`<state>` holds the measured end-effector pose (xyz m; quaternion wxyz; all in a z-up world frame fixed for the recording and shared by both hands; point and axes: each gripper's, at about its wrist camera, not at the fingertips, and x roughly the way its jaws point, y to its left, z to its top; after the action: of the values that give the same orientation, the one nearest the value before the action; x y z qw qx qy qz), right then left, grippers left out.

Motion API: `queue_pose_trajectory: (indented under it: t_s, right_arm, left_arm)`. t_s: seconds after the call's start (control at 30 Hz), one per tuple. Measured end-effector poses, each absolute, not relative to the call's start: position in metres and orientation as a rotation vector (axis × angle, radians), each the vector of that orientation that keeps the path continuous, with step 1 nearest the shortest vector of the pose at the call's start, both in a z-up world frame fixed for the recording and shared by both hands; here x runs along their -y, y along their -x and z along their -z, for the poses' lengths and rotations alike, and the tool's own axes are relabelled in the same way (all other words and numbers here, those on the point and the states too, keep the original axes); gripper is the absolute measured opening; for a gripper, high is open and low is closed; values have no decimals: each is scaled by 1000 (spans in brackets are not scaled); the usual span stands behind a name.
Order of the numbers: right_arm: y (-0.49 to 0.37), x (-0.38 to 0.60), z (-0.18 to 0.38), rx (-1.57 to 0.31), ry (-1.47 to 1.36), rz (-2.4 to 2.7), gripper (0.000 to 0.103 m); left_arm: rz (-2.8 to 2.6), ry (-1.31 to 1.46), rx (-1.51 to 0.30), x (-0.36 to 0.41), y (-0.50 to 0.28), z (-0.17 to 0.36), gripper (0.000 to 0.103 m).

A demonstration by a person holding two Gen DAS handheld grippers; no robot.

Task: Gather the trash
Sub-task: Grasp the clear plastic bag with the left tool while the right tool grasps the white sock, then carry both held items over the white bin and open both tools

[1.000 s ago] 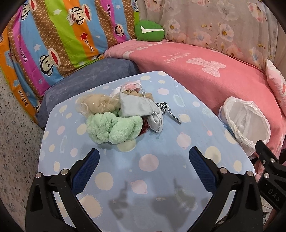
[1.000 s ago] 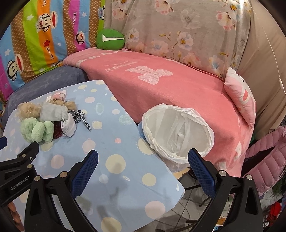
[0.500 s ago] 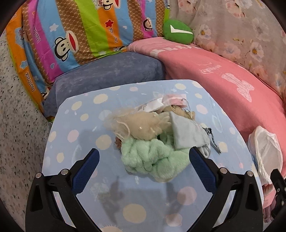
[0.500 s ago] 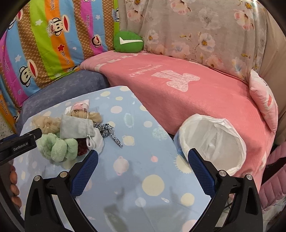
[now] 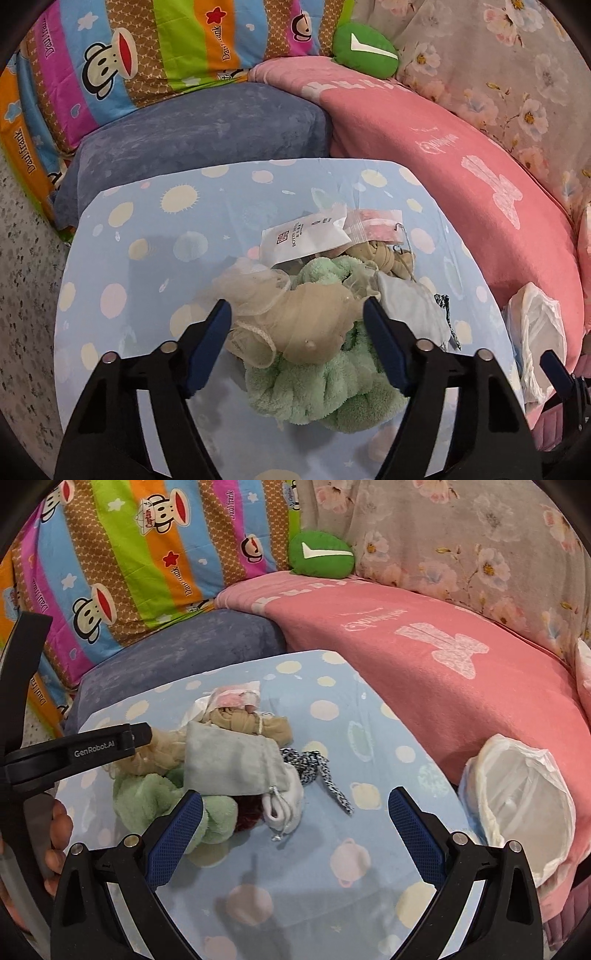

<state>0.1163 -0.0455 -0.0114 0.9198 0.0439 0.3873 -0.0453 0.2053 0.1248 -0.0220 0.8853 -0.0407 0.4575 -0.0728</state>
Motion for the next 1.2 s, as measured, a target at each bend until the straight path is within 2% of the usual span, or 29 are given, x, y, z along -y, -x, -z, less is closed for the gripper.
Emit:
queue_pose_trajectory:
  t_s: [0.1, 0.17, 0.23, 0.3, 0.4, 0.47, 0.5, 0.53, 0.63, 0.93, 1.2]
  right_arm:
    - [-130, 28, 18, -800, -80, 50, 94]
    - [-140, 18, 25, -809, -70, 28, 88]
    - [-152, 8, 33, -827, -70, 5, 83]
    - [-161, 5, 42, -851, -86, -15, 78]
    - [-176, -2, 57, -895, -100, -37, 66]
    - [-183, -6, 66, -920, -95, -47, 43]
    - [-185, -8, 70, -933, -100, -58, 36]
    - [-186, -9, 71, -940, -107, -67, 24]
    - [-183, -11, 67, -927, -111, -70, 13]
    - [-169, 15, 13, -821, -139, -34, 10]
    - [-148, 63, -39, -719, -157, 45, 10]
  left_arm:
    - [179, 119, -980, -129, -212, 26, 45]
    - [194, 127, -990, -131, -215, 28, 29]
    - [205, 133, -988, -133, -216, 27, 23]
    - [216, 144, -980, -137, -217, 25, 21]
    - [230, 173, -971, -144, -218, 20, 19]
    - [227, 173, -956, -148, -218, 15, 18]
    - [226, 170, -947, -149, -217, 12, 18]
    - [227, 171, -940, -150, -217, 10, 18]
    - [233, 175, -922, -154, -216, 2, 18]
    - [263, 168, -861, -140, -212, -31, 18]
    - [360, 142, -799, -87, -199, -71, 18]
